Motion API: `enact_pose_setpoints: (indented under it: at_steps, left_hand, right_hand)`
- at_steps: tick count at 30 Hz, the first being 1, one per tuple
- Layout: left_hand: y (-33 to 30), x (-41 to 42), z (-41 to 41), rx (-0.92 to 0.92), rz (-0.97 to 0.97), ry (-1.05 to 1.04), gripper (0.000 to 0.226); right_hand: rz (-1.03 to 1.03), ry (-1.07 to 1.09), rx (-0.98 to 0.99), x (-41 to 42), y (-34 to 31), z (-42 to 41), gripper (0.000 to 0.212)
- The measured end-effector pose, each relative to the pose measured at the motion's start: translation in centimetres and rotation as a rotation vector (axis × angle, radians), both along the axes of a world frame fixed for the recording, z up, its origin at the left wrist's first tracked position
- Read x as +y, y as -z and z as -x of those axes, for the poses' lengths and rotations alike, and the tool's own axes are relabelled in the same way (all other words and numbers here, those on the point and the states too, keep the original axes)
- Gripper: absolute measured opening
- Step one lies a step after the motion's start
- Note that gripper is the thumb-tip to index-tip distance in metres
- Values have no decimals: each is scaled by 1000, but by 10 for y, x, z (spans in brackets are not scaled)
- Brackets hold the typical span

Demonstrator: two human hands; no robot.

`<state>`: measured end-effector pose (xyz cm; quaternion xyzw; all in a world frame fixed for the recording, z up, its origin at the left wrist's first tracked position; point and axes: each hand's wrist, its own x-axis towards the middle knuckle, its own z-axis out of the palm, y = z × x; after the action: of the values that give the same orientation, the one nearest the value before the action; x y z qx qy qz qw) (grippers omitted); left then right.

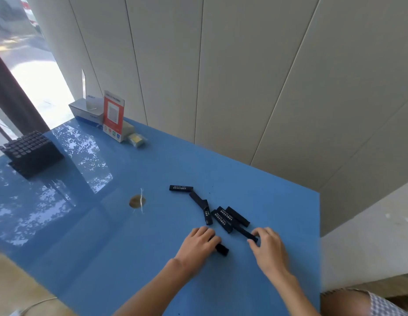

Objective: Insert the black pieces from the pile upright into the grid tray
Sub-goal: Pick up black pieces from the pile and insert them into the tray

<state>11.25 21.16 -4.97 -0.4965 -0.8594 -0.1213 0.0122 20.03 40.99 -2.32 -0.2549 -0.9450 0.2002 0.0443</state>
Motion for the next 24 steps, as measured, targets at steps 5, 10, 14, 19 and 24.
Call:
enact_pose_setpoints:
  at_steps: [5, 10, 14, 19, 24]
  left_hand:
    - [-5, 0, -9, -11, 142, -24, 53]
    - [-17, -10, -16, -114, 132, -98, 76]
    - [-30, -27, -17, -283, 51, -256, 70]
    - [-37, -57, -8, -546, -179, -404, 54]
    - [-43, -94, -2, -613, -296, -440, 50]
  right_hand:
    - [160, 11, 201, 7, -12, -6, 14]
    - [296, -31, 326, -4, -23, -5, 18]
    - [375, -64, 354, -23, -31, 2, 23]
    - [463, -156, 393, -55, -42, 15, 29]
    - [489, -229, 391, -89, -57, 26, 18]
